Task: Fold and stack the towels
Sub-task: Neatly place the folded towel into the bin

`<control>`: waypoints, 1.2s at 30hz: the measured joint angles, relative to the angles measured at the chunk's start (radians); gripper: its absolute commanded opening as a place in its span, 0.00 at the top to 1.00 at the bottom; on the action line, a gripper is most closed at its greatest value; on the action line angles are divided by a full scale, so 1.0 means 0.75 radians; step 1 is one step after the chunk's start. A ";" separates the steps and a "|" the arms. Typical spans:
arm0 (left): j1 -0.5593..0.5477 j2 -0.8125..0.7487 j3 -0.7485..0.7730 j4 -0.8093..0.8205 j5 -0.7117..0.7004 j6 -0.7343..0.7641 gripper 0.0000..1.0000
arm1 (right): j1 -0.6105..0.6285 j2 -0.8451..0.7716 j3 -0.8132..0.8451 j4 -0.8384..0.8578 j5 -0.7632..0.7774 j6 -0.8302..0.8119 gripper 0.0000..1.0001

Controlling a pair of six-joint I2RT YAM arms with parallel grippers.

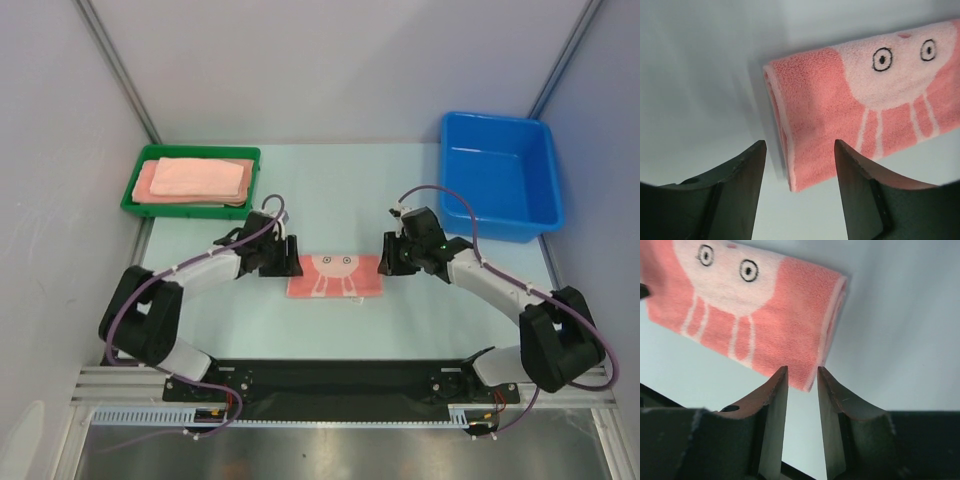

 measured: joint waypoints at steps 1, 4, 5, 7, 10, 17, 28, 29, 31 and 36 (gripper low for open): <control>0.000 0.036 -0.003 0.018 0.014 -0.001 0.38 | -0.001 -0.025 0.005 -0.007 0.000 -0.003 0.64; -0.002 0.137 -0.005 0.039 0.044 -0.001 0.38 | -0.002 -0.071 0.031 -0.022 0.001 -0.018 0.63; -0.002 0.148 -0.002 0.055 0.063 -0.004 0.42 | -0.002 -0.082 0.038 -0.024 0.002 -0.023 0.63; -0.007 0.155 -0.001 0.073 0.053 -0.009 0.47 | -0.002 -0.101 0.046 -0.031 0.002 -0.031 0.63; -0.019 0.167 -0.001 0.076 0.045 -0.017 0.65 | -0.002 -0.126 0.048 -0.042 0.003 -0.034 0.62; -0.069 0.228 0.066 0.030 0.040 -0.027 1.00 | -0.002 -0.138 0.067 -0.056 -0.003 -0.035 0.61; -0.075 0.346 0.720 -0.459 -0.229 0.120 1.00 | -0.013 -0.137 0.159 -0.062 -0.015 -0.057 0.00; -0.067 0.369 0.818 -0.513 -0.268 0.152 1.00 | -0.016 -0.137 0.166 -0.065 -0.017 -0.067 0.00; -0.040 0.421 0.995 -0.588 -0.343 0.224 1.00 | -0.024 -0.135 0.194 -0.076 -0.026 -0.067 0.00; 0.088 0.606 1.395 -0.771 -0.482 0.412 1.00 | -0.039 -0.134 0.268 -0.068 -0.054 -0.084 0.00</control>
